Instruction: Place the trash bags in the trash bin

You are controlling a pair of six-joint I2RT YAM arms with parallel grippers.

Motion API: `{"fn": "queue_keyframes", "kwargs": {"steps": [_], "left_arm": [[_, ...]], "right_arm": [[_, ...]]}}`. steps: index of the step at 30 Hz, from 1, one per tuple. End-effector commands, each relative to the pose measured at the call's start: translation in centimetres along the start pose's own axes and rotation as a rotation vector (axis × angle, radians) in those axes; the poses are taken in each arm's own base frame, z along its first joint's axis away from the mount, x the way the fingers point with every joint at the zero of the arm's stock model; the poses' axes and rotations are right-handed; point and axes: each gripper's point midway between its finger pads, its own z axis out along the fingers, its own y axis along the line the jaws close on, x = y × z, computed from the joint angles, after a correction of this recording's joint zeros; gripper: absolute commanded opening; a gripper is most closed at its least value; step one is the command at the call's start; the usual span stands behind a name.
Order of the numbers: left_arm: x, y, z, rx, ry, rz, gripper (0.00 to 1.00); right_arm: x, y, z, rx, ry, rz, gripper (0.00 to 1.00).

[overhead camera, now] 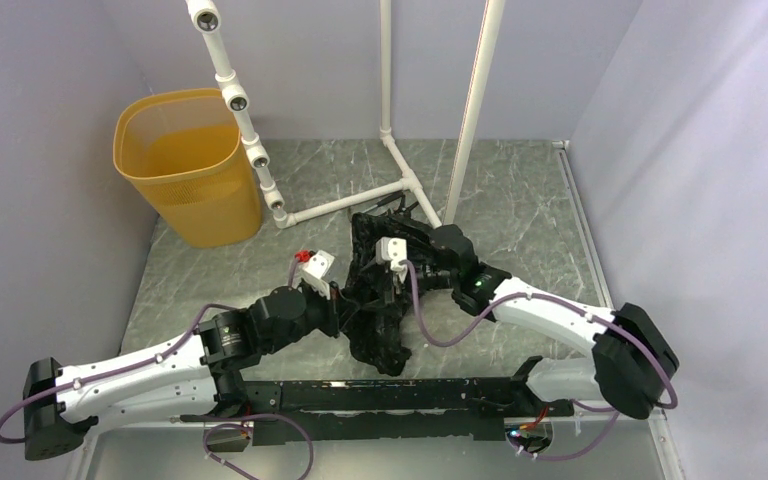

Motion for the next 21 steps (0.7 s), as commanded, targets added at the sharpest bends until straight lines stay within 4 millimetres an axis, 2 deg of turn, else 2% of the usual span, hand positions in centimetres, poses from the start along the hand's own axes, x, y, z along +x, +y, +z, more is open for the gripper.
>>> {"fn": "queue_keyframes", "kwargs": {"steps": [1,3,8,10,12,16,21], "left_arm": [[-0.8,0.4,-0.1,-0.029,-0.032,-0.028,0.02],[-0.5,0.7,-0.1,-0.045,-0.020,-0.032,0.02],[1.0,2.3,0.3,-0.126,0.023,-0.033,0.02],[1.7,2.9,0.5,-0.162,0.041,-0.040,0.02],[2.2,3.5,0.6,-0.198,0.054,-0.049,0.02],[3.2,5.2,0.5,-0.289,0.070,-0.072,0.02],[4.3,6.8,0.3,-0.367,0.074,-0.111,0.03]], "right_arm": [[-3.6,-2.1,-1.6,0.167,-0.058,-0.020,0.84],[-4.2,-2.5,-2.5,0.223,-0.067,-0.003,0.90],[-4.8,-3.4,-5.8,0.447,-0.145,0.114,0.96],[-3.8,-3.5,-7.0,0.525,-0.165,0.182,0.98],[-2.2,-2.5,-7.3,0.537,-0.171,0.289,1.00],[1.7,0.7,-6.8,0.464,-0.131,0.471,0.97],[4.0,4.9,-6.3,0.322,-0.194,0.552,0.91]]}}
